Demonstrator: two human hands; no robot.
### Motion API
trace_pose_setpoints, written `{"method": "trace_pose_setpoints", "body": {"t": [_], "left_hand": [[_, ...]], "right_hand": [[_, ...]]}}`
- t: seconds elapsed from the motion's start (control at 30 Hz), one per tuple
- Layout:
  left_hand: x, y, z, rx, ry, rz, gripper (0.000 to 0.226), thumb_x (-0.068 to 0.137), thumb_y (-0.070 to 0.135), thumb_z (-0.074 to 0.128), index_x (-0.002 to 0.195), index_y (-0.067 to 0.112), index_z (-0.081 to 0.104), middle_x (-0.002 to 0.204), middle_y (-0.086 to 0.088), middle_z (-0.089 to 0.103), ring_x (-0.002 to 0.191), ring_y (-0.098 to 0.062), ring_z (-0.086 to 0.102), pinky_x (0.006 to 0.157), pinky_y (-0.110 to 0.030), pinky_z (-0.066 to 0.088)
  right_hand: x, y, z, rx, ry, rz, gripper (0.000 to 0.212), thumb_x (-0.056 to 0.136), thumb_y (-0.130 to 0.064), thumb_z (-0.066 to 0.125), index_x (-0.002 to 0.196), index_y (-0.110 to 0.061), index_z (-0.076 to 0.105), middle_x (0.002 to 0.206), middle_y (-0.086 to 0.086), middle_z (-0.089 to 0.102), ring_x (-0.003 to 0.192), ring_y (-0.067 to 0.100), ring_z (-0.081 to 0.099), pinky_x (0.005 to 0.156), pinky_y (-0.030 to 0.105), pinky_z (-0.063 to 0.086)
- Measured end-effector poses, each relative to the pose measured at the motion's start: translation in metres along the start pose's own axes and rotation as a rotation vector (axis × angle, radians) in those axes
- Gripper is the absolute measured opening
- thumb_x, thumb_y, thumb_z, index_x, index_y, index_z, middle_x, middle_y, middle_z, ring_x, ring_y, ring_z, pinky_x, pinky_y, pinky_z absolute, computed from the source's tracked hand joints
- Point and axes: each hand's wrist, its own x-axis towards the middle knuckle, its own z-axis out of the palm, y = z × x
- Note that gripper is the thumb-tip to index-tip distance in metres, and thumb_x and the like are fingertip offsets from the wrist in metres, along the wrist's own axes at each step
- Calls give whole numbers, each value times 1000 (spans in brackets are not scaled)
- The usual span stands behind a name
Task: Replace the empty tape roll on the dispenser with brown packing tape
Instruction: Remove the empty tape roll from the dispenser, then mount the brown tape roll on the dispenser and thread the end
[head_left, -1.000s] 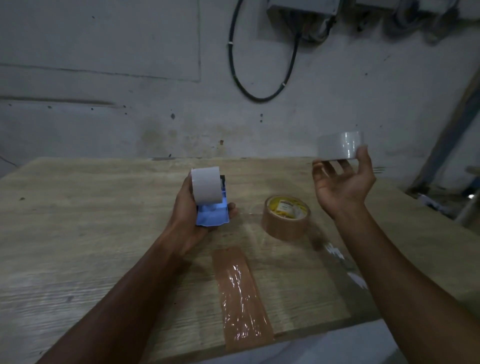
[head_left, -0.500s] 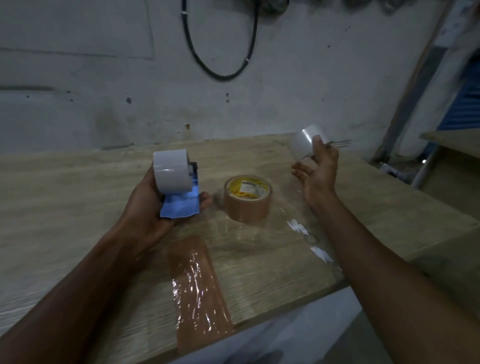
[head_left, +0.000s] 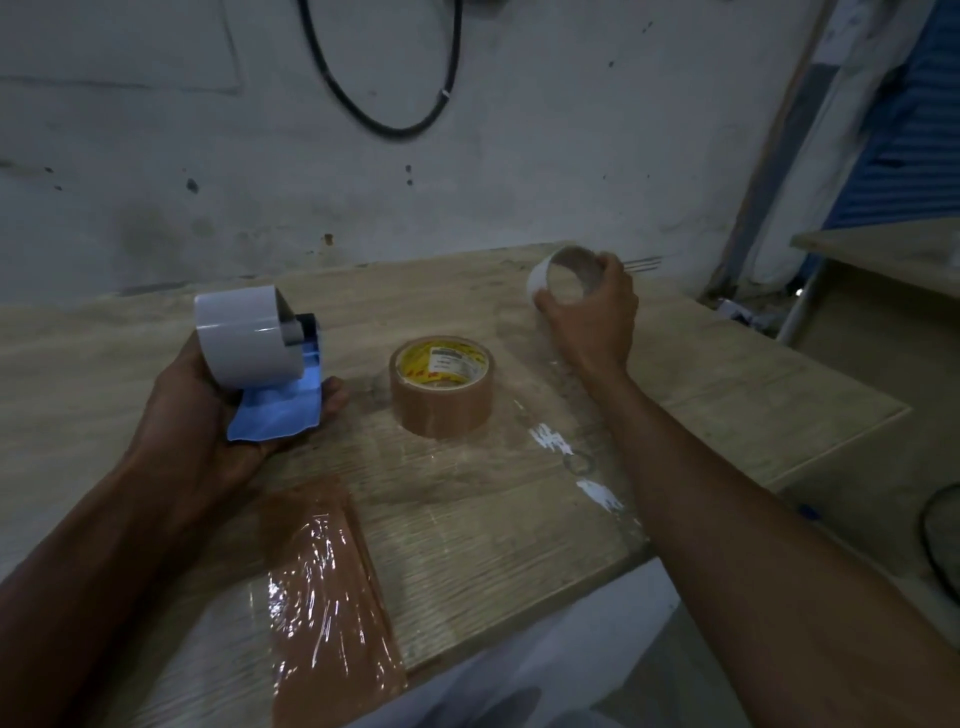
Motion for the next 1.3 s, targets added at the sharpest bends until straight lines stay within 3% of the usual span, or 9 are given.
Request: {"method": "trace_pose_setpoints", "body": {"t": [0.13, 0.33, 0.47, 0.63, 0.7, 0.8, 0.97, 1.1, 1.3], "left_hand": [[1, -6, 3, 96, -78, -28, 62, 108, 23, 30, 75, 29, 83, 128, -5, 69, 121, -22, 62, 103, -48, 49], [3, -5, 4, -30, -7, -90, 34, 103, 28, 36, 115, 14, 65, 142, -19, 55, 133, -33, 51, 113, -55, 35], [2, -7, 8, -54, -3, -84, 63, 106, 33, 33, 73, 14, 83, 106, -15, 75, 102, -28, 68, 83, -53, 55], [11, -11, -3, -122, -8, -102, 58, 106, 34, 35, 84, 7, 82, 102, -16, 76, 86, -29, 75, 63, -48, 62], [14, -8, -8, -98, -44, -102, 38, 93, 37, 60, 105, 6, 78, 108, -17, 74, 91, -29, 75, 73, -48, 61], [13, -10, -5, -154, -287, -119, 72, 90, 28, 67, 144, -10, 38, 148, -24, 47, 135, -35, 49, 118, -48, 24], [10, -15, -1, -141, -253, -120, 54, 99, 26, 53, 125, -20, 54, 139, -38, 44, 135, -47, 41, 119, -58, 21], [11, -11, 5, -274, 33, -161, 49, 102, 38, 37, 123, 7, 69, 129, -10, 66, 121, -26, 61, 108, -43, 45], [9, -9, 6, -253, -125, -209, 69, 105, 46, 30, 88, 1, 79, 92, -17, 76, 78, -29, 76, 68, -38, 63]], "right_hand": [[0, 2, -2, -232, -63, -13, 92, 69, -47, 73, 148, -15, 38, 147, 9, 45, 133, 34, 37, 100, 42, 44], [-5, -3, -3, -420, -84, -55, 85, 66, -60, 63, 138, -15, 51, 138, 12, 52, 126, 34, 42, 104, 41, 38], [-7, -1, -1, -474, -144, -40, 81, 67, -63, 59, 133, -17, 55, 136, 13, 54, 128, 34, 41, 103, 44, 38], [-7, -2, -2, -527, -177, -26, 80, 70, -63, 55, 135, -17, 53, 140, 12, 51, 130, 35, 38, 102, 47, 36], [-9, -2, -1, -561, -192, -19, 82, 71, -65, 53, 137, -17, 51, 142, 12, 50, 131, 36, 37, 102, 49, 35], [-10, -2, -3, -595, -184, -31, 87, 71, -67, 49, 141, -15, 46, 145, 14, 47, 130, 38, 38, 102, 51, 32], [-10, -14, -14, -416, 5, -224, 73, 73, -50, 56, 138, -19, 48, 142, 11, 51, 123, 38, 45, 99, 51, 35], [-20, -29, -21, -153, 96, -427, 58, 71, -33, 61, 127, -19, 57, 131, 9, 57, 117, 36, 50, 95, 49, 37], [-45, -67, -21, -12, -121, -565, 59, 73, -38, 58, 129, -20, 54, 130, 7, 53, 111, 35, 53, 95, 51, 42]]}}
